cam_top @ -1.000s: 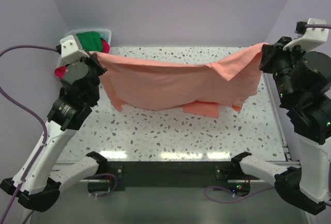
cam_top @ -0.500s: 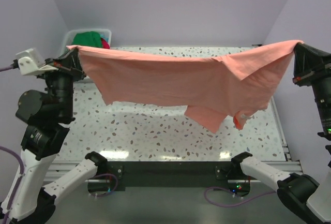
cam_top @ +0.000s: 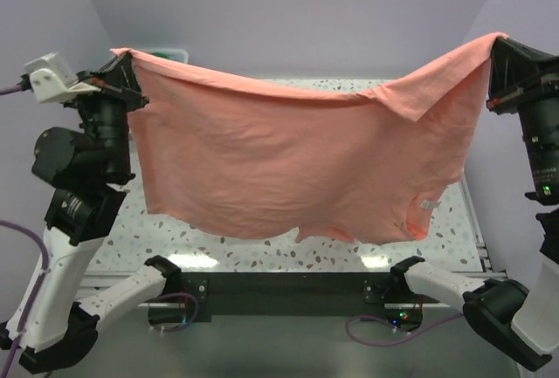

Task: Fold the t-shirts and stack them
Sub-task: Flatten the tshirt out

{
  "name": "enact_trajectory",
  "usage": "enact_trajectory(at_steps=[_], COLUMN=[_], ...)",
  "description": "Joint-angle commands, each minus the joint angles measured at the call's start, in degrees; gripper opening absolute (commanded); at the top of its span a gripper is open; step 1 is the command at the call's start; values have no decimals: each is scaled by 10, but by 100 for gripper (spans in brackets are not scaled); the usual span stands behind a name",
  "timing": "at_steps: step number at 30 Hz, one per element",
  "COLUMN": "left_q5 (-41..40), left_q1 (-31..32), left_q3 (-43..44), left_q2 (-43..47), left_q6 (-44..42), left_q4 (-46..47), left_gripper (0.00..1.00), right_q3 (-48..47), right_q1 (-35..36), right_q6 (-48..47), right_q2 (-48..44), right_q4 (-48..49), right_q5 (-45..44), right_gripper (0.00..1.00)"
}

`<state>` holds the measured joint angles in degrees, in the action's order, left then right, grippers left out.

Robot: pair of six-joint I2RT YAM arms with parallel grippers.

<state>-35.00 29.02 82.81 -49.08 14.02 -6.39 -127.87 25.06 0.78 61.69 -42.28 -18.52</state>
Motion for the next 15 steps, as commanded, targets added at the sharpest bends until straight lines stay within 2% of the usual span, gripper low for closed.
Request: enact_trajectory(at_steps=[1,9,15], left_q5=[-22,-52,-50], left_q1=[-2,-2,-2], left_q3=[19,30,41], left_q2=[-61,-131,-131], left_q6=[-19,-20,-21], left_q4=[54,110,103], left_gripper=[0,0,0], right_q3=[-36,-97,-112], right_q1=[-1,-1,-1], right_q6=[-31,-54,-58], right_q2=[67,144,133], right_q4=[64,88,91], right_q5=[-8,-13,-10], right_gripper=[0,0,0])
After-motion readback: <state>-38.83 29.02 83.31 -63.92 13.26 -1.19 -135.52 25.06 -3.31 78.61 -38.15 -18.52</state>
